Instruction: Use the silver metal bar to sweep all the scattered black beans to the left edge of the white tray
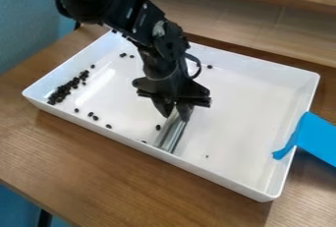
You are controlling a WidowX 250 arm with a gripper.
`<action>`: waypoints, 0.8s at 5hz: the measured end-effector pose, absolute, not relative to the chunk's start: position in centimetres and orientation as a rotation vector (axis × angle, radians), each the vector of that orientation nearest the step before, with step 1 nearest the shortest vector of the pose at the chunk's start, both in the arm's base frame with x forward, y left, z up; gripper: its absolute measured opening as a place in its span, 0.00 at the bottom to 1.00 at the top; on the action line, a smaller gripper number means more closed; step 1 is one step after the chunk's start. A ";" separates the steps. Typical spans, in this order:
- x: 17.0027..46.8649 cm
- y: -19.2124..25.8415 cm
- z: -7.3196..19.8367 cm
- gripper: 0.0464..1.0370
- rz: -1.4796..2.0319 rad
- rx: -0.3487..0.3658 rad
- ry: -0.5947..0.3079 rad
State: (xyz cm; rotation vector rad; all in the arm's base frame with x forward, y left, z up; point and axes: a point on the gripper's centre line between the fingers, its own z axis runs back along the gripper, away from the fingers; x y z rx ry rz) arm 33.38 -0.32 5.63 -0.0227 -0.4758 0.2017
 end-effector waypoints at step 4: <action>30.3 9.0 5.0 0.28 0.035 0.061 -0.433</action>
